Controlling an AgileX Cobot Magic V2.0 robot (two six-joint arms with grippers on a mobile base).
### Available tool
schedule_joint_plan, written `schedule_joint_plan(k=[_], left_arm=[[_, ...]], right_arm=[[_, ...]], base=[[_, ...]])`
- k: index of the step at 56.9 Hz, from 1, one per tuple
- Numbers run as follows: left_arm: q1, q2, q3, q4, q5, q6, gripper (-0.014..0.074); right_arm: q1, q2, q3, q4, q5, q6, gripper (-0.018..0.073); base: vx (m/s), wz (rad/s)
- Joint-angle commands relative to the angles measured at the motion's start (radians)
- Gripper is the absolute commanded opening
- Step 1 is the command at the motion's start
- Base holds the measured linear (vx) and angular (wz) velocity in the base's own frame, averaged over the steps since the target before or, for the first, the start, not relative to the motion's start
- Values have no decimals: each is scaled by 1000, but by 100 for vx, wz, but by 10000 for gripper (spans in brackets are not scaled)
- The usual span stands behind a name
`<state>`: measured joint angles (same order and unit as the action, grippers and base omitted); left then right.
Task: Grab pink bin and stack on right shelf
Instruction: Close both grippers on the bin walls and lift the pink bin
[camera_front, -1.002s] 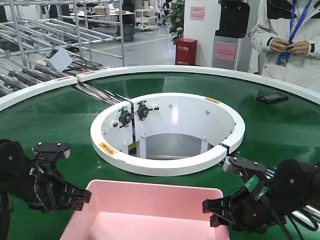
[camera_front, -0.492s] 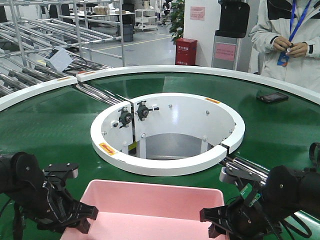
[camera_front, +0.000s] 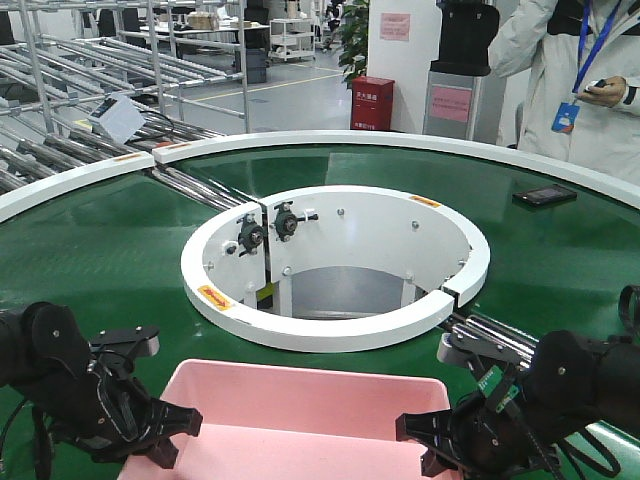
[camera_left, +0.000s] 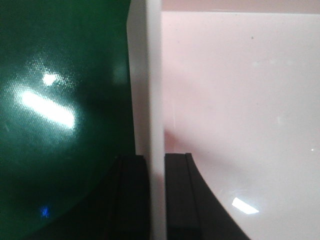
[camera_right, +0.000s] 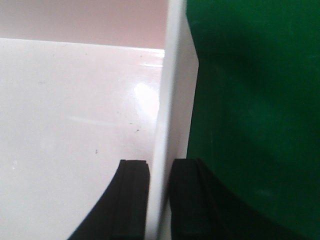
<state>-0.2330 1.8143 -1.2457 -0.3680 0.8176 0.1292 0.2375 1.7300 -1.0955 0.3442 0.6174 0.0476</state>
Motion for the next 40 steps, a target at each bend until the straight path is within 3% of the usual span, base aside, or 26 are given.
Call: schedule_joint_plan(k=[1,24,40], left_arm=[[1,-66,-26,-62,79,0,-8],[1,-433,-25,-182,41,-10,-6],[1,-531,-25,-187,37,-33,-5]], right_arm=[[-9,-95,-30,24,-26,-15,-14],[-9,-357,-112,-39,9,-11,-10],[-9,-429,-125,-39,19,-10,-8]], base=[[0,0],[0,0],[0,0]])
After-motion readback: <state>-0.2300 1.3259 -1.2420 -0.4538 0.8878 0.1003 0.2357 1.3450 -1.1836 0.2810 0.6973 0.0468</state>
